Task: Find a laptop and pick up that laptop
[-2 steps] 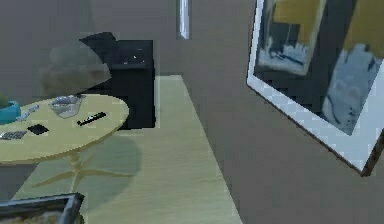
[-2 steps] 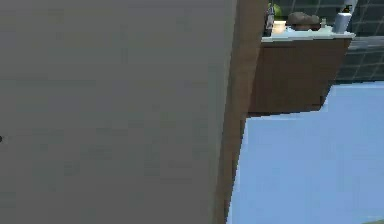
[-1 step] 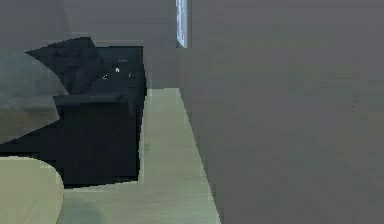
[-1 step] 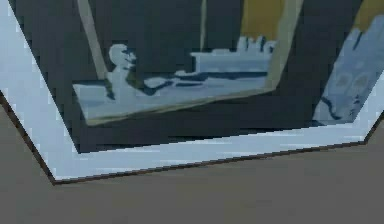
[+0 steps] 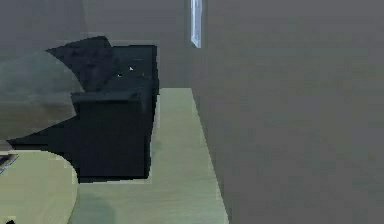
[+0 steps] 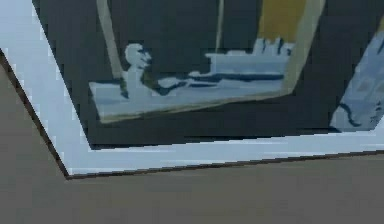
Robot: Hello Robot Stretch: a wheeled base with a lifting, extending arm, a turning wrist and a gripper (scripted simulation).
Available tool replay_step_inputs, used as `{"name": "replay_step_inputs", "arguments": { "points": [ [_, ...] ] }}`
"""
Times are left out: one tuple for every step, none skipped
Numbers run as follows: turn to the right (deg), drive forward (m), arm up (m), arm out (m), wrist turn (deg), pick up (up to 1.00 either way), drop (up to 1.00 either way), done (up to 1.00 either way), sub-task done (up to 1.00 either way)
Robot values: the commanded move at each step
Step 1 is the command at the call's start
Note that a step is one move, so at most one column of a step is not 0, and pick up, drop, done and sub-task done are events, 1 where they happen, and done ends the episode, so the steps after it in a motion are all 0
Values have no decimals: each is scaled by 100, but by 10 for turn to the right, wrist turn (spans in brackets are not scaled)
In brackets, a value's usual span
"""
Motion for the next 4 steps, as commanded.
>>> {"name": "replay_step_inputs", "arguments": {
  "points": [
    [0, 100, 0, 0, 0, 0, 0, 0, 0],
    [0, 40, 0, 0, 0, 0, 0, 0, 0],
    [-120, 0, 0, 0, 0, 0, 0, 0, 0],
    [0, 100, 0, 0, 0, 0, 0, 0, 0]
  ]
}}
